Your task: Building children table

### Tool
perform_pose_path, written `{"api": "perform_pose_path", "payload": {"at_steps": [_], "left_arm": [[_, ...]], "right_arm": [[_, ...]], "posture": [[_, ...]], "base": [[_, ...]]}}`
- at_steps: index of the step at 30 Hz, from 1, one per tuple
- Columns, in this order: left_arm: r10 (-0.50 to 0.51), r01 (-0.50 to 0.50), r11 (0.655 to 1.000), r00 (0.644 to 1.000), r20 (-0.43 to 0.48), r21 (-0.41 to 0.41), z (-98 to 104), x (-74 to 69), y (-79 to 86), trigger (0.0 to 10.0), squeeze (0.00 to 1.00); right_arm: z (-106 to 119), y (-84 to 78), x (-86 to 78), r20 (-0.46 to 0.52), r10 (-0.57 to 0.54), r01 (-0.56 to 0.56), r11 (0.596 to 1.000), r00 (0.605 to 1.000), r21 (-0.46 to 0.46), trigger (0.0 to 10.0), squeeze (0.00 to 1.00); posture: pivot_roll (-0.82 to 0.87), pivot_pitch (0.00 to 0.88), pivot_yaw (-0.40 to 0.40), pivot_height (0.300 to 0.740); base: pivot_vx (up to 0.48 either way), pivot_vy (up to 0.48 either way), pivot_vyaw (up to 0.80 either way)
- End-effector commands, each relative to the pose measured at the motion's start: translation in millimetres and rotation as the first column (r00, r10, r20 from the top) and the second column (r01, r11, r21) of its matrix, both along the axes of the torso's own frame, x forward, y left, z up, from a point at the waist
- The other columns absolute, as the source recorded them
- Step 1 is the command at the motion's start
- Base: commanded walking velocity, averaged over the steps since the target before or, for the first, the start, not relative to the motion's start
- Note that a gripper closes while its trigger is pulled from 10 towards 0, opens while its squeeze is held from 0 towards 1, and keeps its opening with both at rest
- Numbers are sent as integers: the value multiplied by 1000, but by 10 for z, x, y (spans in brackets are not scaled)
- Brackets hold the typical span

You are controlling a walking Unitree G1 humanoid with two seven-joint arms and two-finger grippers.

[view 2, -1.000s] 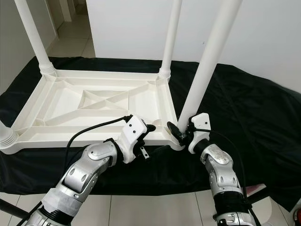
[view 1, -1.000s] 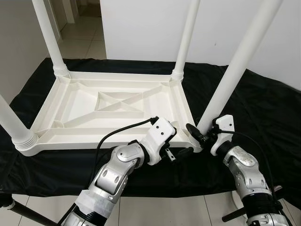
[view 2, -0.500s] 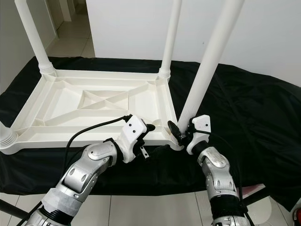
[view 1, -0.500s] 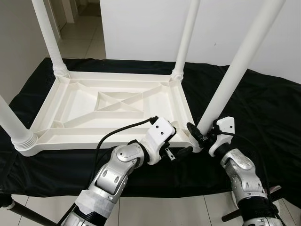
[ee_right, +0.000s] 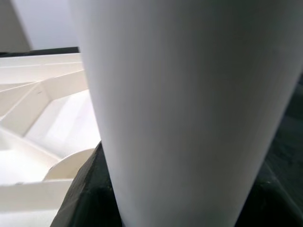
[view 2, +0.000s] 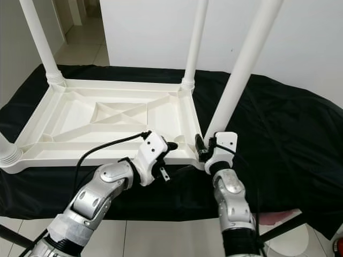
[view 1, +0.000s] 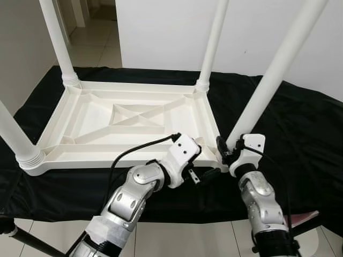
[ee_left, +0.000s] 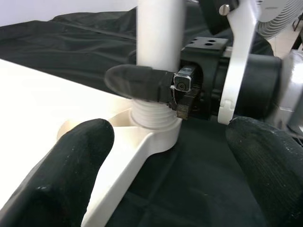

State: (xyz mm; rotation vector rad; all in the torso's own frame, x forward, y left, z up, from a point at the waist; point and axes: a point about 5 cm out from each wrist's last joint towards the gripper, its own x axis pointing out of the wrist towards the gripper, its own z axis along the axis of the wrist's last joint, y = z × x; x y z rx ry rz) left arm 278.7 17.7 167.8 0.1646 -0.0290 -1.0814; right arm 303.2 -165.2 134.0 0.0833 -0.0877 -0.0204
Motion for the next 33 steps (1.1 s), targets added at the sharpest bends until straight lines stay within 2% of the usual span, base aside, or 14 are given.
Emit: {"api": "perform_pose_path", "payload": {"at_steps": [1,5,7,8,14,15,16,22,27,28,29,33], "left_arm": [[24,-24,1000,1000,-2,10,-27,-3,-1,10000,0],[23,-23,1000,1000,-3,11,-32,-11,1,10000,0],[23,-23,1000,1000,-3,11,-32,-11,1,10000,0],[22,-22,1000,1000,-4,11,-34,-17,0,10000,0],[17,-17,1000,1000,-3,13,-37,-20,-4,10000,0],[15,-15,1000,1000,-3,13,-36,-21,-6,10000,0],[14,-13,1000,1000,-2,13,-35,-22,-9,10000,0],[9,-9,1000,1000,0,14,-35,-22,-16,10000,0],[5,-5,1000,1000,0,15,-37,-29,-19,10000,0],[3,-3,1000,1000,0,15,-36,-29,-20,10000,0],[3,-3,1000,1000,0,15,-34,-26,-21,10000,0],[5,-5,1000,1000,2,16,-29,-14,-15,10000,0]], "right_arm": [[-265,11,-95,-135,-62,68,997,989,45,10000,0],[-271,135,-177,-142,-124,138,986,982,94,10000,0],[-271,135,-177,-142,-124,138,986,982,94,10000,0],[-283,212,-195,-153,-115,133,984,982,115,10000,0],[-272,220,-178,-152,-98,120,982,984,144,10000,0],[-254,220,-173,-141,-94,114,983,986,145,10000,745],[-231,218,-169,-124,-93,110,984,988,137,10000,1000],[-63,165,-131,-13,-39,41,990,999,134,10000,1000],[30,61,-76,45,61,-64,996,997,67,10000,1000],[53,28,-57,55,99,-101,994,994,34,10000,251],[73,-3,-37,61,141,-142,990,988,5,10000,0],[105,-90,13,58,227,-223,972,972,-68,10000,0]], "posture": [[26,62,-38,740],[33,61,-40,740],[33,61,-40,740],[37,57,-40,740],[32,50,-37,740],[32,50,-37,740],[32,50,-37,740],[29,44,-35,740],[27,45,-33,740],[26,44,-31,740],[25,44,-30,740],[29,44,-31,740]], "base": [[0,0,0],[0,0,0],[0,0,0],[0,0,0],[0,0,0],[0,0,0],[0,0,0],[0,0,0],[0,0,0],[0,0,0],[0,0,0],[0,0,0]]}}
